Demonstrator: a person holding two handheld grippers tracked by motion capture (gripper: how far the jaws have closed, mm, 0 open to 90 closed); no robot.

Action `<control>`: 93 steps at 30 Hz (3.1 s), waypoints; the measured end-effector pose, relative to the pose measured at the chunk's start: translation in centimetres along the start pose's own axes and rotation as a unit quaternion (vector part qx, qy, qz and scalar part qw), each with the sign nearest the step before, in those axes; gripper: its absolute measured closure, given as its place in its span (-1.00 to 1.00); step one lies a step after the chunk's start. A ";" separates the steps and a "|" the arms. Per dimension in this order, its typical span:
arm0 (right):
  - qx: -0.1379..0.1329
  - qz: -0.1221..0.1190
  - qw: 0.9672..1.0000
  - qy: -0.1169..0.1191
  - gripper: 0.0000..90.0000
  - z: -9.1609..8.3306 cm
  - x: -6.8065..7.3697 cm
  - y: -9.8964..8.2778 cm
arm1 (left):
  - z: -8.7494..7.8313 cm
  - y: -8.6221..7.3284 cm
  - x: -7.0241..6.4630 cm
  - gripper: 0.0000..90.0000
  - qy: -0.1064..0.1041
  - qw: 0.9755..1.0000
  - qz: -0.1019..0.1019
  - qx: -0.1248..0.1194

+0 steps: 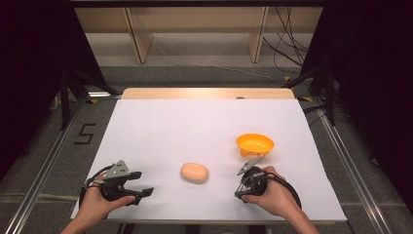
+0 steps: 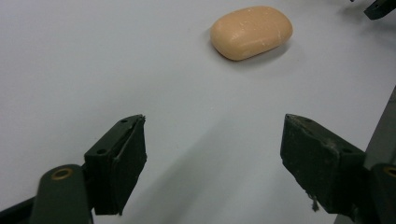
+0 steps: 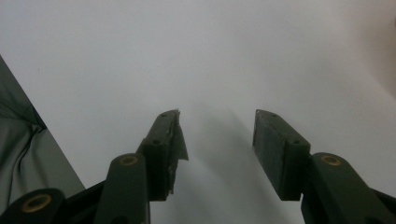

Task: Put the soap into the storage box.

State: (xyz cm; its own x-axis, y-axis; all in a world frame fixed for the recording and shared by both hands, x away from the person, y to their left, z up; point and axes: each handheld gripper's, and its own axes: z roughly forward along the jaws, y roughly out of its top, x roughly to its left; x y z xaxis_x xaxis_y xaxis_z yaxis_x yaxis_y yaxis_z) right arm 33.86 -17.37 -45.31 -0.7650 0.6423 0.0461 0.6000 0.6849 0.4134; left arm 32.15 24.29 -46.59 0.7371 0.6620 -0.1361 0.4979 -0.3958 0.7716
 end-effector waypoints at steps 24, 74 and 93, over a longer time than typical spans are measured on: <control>0.082 -0.059 0.994 0.034 0.05 0.8 1.2 4.8 | -0.1 0.0 0.1 -0.51 -0.001 1.000 0.009 0.007; 0.090 -0.105 0.989 0.054 -0.05 4.0 2.0 11.5 | -0.8 -0.7 -0.2 -0.51 0.009 1.000 -0.018 -0.009; 0.093 -0.115 0.988 0.050 -0.18 5.2 2.2 13.6 | -0.8 -0.7 0.0 -0.51 0.008 1.000 -0.008 -0.005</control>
State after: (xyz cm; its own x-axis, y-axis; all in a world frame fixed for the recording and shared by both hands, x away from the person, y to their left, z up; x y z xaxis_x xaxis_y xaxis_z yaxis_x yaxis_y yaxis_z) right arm 41.55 -4.90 -44.36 -0.8996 0.4321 0.0634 0.4335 0.8660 0.2492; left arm 31.42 25.07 -46.58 0.7214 0.6786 -0.1381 0.5049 -0.3789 0.7755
